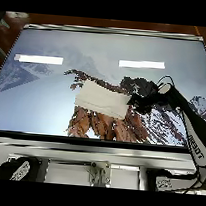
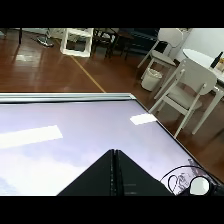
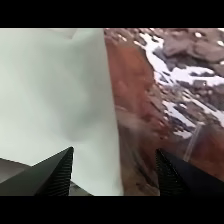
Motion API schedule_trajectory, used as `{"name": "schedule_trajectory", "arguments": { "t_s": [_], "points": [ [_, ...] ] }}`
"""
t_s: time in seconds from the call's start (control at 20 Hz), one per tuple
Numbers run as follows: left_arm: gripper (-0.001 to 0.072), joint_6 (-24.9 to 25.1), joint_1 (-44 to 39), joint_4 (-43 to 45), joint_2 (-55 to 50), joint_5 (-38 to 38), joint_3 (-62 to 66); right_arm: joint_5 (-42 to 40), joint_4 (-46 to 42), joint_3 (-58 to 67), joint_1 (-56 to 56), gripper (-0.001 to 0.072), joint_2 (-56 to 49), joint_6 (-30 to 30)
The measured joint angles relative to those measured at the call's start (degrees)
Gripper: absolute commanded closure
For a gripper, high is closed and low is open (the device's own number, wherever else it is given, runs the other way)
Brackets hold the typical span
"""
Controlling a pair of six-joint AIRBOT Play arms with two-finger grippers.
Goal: Fold the shirts.
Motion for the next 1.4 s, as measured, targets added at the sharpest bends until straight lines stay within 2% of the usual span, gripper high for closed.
{"name": "schedule_trajectory", "arguments": {
  "t_s": [0.1, 0.15, 0.2, 0.3, 0.6, 0.8, 1.15, 1.4],
  "points": [
    [0.0658, -0.2, 0.0, 0.3, 0.0, 0.0, 0.0, -2.3, 4.8, -0.3, 0.9, 0.0071, -1.7, -2.5],
    [0.0658, -0.3, 0.0, 0.3, 0.0, -0.1, 0.0, -3.5, 7.3, -0.5, 1.0, 0.0096, -2.4, -3.7],
    [0.0658, -0.4, 0.0, 0.4, 0.0, -0.1, 0.0, -4.3, 9.4, -0.5, 1.2, 0.0249, -3.0, -4.5],
    [0.0658, -0.4, 0.0, 0.5, 0.0, -0.1, 0.0, -5.8, 13.7, -0.7, 1.5, 0.0627, -3.8, -6.4],
    [0.0658, -0.5, 0.0, 1.8, -0.6, -0.9, 0.0, -4.3, 19.1, 2.9, -1.6, 0.0649, -3.7, -16.1],
    [0.0658, -1.5, 0.0, 2.8, -1.0, -2.9, 0.0, -1.7, 17.0, 8.2, -12.6, 0.0649, 0.2, -18.9],
    [0.0658, -6.1, -1.9, 3.1, -2.1, -3.9, 0.0, 3.7, -0.3, 11.5, -42.8, 0.0649, 7.8, -12.2],
    [0.0658, -7.0, -8.4, 3.2, -4.5, -4.0, 0.0, 14.1, -13.6, 8.8, -62.4, 0.0649, 9.6, -8.7]
  ]
}}
